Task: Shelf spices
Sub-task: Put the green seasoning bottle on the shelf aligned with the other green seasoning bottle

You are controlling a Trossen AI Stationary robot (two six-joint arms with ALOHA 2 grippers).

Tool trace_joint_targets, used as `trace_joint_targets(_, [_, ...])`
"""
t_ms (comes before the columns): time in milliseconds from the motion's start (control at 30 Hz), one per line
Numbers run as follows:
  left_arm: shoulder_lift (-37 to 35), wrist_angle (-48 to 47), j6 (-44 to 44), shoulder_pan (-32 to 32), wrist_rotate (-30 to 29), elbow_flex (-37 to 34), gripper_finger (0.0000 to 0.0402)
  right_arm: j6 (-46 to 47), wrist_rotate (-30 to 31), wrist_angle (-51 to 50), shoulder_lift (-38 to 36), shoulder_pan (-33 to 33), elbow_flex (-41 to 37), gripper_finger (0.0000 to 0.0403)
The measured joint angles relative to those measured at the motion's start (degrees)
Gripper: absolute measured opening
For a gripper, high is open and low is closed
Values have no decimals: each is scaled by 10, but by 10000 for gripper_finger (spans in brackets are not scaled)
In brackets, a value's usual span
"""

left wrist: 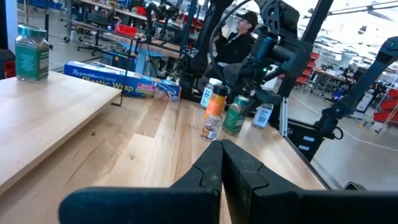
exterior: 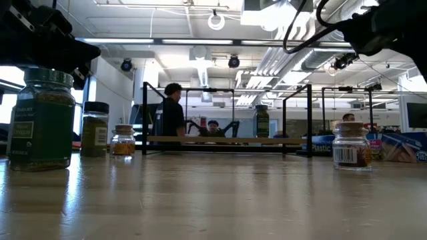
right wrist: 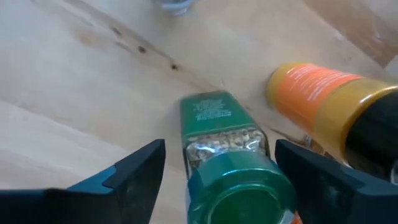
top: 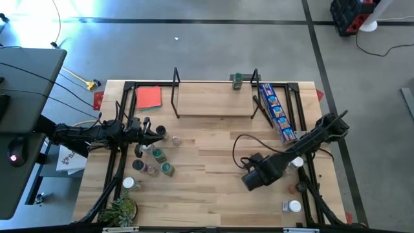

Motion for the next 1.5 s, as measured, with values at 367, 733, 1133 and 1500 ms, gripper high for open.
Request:
trace_joint_targets(367, [0,0,-4,0,0,0,1,-69,-14,21,0,4,3,186])
trace_joint_targets(733, [0,2,-19,0,0,0,1,-117,-8,7,1,-33,169,186])
trace_joint_targets(1133, [0,2,-19,0,0,0,1,-468,114,-212,22,-213,403,186])
trace_joint_targets(1500, [0,16,-18,0,-7,-1,1,-983,181,-203,51,-419,401,186])
